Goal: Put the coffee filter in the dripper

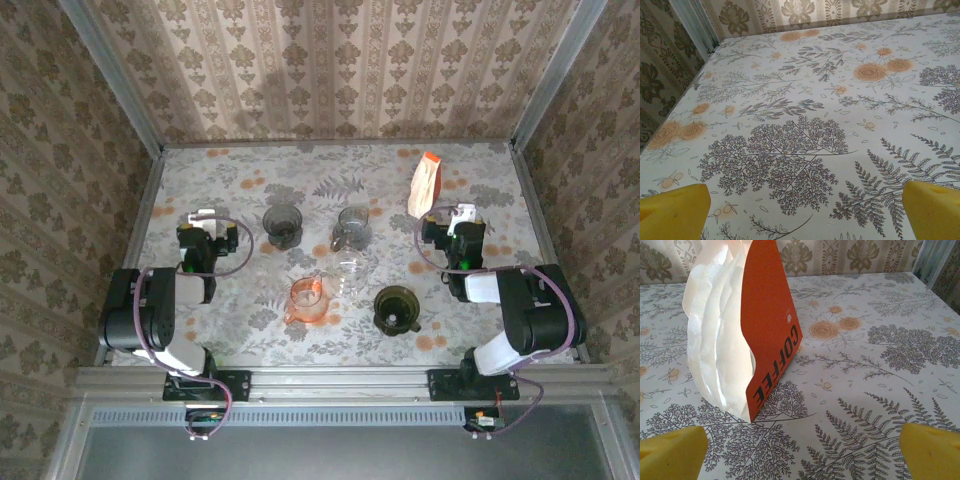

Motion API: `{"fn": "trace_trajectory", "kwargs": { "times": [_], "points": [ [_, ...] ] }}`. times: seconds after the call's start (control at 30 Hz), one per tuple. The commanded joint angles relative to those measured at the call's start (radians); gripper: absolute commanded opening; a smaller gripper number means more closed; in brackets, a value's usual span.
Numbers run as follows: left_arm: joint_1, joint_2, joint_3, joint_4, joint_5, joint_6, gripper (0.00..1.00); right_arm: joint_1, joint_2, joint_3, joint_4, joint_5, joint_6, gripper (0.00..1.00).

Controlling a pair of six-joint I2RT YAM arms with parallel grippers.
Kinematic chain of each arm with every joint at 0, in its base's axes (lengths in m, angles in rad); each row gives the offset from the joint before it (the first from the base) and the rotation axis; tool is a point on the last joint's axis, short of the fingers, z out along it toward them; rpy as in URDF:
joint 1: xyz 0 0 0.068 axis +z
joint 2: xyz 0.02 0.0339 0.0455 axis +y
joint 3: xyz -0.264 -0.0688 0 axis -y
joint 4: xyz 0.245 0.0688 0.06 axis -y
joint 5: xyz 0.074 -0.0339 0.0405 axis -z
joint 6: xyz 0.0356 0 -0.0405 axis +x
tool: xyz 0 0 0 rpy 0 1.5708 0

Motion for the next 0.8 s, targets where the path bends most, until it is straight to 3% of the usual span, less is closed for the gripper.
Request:
{"fn": "trace_trajectory", "kwargs": {
  "times": [0.0, 0.77],
  "points": [
    [0.005, 0.0, 0.013, -0.003, 0.018, 0.013, 1.0, 0.001, -0.001, -0.001, 0.012, -0.009, -0.006, 1.0],
    [0.009, 0.0, 0.016, -0.007, 0.028, 0.01, 1.0, -0.001, -0.001, 0.003, 0.009, -0.013, -0.004, 1.0]
  ]
}}
